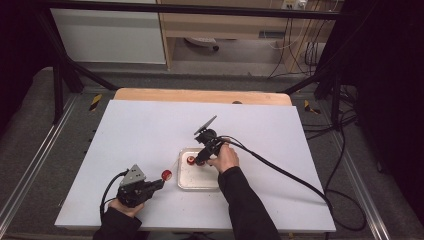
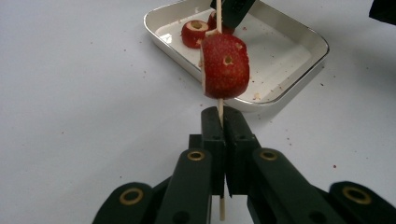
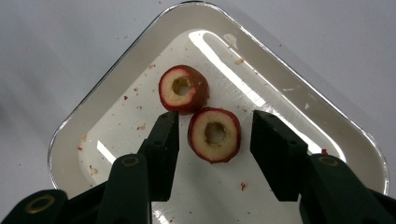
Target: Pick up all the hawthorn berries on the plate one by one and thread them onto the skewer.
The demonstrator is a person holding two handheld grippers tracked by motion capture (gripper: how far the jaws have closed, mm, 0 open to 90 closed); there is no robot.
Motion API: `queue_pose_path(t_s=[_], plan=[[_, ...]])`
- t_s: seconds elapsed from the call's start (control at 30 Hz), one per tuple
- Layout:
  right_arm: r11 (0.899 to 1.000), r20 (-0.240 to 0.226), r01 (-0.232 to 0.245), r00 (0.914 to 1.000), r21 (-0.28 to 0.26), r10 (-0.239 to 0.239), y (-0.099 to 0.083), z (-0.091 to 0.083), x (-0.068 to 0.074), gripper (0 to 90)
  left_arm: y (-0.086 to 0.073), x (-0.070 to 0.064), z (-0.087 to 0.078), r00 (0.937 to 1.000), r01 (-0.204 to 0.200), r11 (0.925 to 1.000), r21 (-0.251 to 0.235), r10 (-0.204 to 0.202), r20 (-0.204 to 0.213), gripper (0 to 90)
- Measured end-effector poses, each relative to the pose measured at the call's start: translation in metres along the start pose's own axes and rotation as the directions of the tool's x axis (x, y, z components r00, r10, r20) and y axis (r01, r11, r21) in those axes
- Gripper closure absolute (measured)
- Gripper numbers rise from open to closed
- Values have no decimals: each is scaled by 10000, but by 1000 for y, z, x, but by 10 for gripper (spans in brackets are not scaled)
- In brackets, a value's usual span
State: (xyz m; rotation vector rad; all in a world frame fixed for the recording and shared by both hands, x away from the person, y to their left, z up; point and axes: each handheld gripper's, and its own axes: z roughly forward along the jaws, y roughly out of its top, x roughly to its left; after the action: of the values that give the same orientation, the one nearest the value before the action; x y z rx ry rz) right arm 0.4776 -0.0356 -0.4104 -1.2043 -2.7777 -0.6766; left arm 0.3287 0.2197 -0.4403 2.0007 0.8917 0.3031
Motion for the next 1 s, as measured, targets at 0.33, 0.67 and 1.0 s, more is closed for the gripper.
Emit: queue_pose_path(t_s=[0.33,0.67,1.0], plan=[[9997,-116,-239,9996,91,240,1,4,-2,575,0,0,0,10000,-31,10000,49,31,-14,881],[9985,-208,-550,9983,50,551,1,5,-1,615,0,0,0,10000,-52,10000,41,52,-26,881],[9982,-338,-503,9982,-323,492,-3,-14,5,621,0,-1,0,10000,-58,10000,28,58,-42,882]])
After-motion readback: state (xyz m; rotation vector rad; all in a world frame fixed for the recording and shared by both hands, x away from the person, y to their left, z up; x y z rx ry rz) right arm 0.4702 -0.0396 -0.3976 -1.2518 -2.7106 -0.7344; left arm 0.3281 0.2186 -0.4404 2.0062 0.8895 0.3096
